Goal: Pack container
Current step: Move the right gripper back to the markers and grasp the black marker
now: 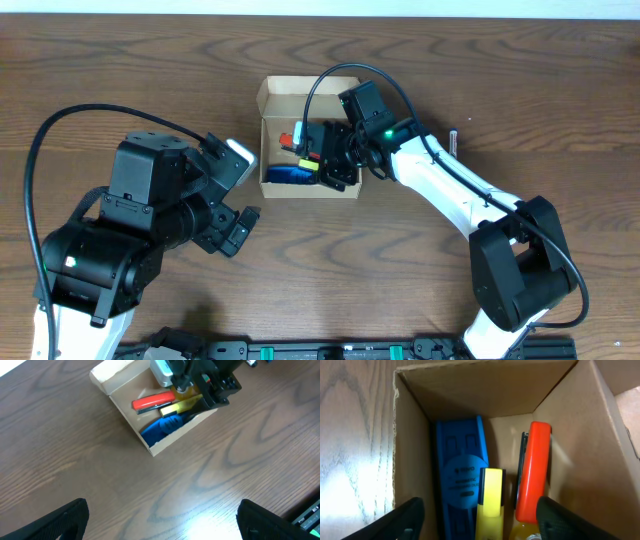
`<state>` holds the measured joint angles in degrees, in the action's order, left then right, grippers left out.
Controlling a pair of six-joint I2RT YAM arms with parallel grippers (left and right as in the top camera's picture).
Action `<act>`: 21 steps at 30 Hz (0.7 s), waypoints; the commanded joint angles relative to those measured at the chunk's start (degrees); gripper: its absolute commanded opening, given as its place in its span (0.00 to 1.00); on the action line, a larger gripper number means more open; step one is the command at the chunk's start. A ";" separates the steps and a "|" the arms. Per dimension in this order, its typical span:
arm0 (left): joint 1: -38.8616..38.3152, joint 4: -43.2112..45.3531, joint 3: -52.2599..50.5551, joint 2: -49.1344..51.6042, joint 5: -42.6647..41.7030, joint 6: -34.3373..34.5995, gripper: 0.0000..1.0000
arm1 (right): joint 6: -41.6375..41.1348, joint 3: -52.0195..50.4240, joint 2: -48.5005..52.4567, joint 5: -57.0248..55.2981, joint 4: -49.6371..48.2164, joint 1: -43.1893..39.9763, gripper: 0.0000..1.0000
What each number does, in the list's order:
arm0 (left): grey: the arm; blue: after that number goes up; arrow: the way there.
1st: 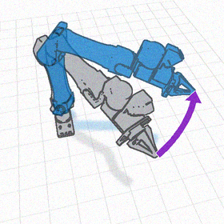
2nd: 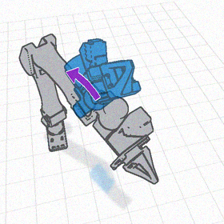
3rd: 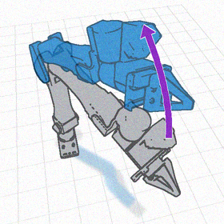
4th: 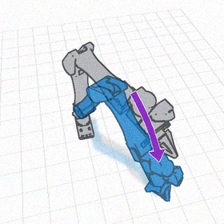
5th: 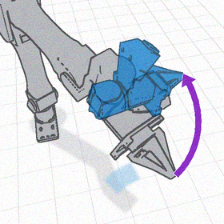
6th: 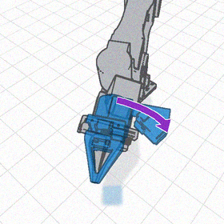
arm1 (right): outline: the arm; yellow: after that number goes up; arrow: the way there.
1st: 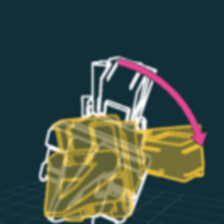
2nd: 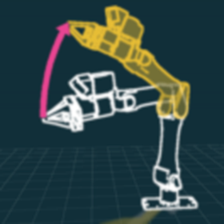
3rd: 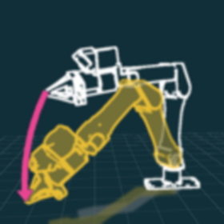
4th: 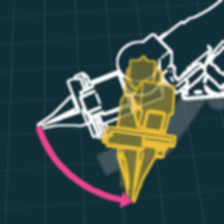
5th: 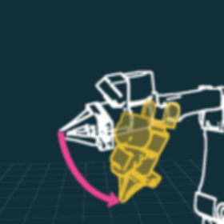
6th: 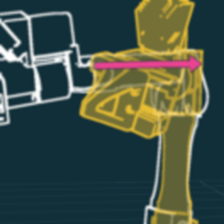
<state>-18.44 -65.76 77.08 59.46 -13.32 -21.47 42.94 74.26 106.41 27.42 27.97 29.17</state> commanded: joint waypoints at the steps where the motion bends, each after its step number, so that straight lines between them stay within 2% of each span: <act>1: 0.15 -0.13 1.09 0.04 0.20 -0.79 0.95 | -6.93 2.14 -3.69 1.11 -0.92 -0.09 0.74; 9: 0.15 -0.11 1.09 0.04 0.20 -0.81 0.95 | -17.07 2.25 -14.12 0.79 -2.78 -5.14 0.68; 12: 0.15 -0.11 1.09 0.04 0.22 -0.81 0.95 | -23.78 2.25 -17.62 -4.33 -1.64 -8.50 0.69; 17: 0.15 -0.11 1.09 0.04 0.22 -0.81 0.95 | -33.79 2.25 -19.96 -14.27 4.76 -15.19 0.69; 21: 0.15 -0.13 1.09 0.04 0.22 -0.81 0.95 | -39.36 2.19 -19.47 -19.91 11.61 -20.37 0.65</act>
<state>-18.44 -65.76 77.08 59.46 -13.32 -21.47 11.27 76.12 86.48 14.33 37.71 11.44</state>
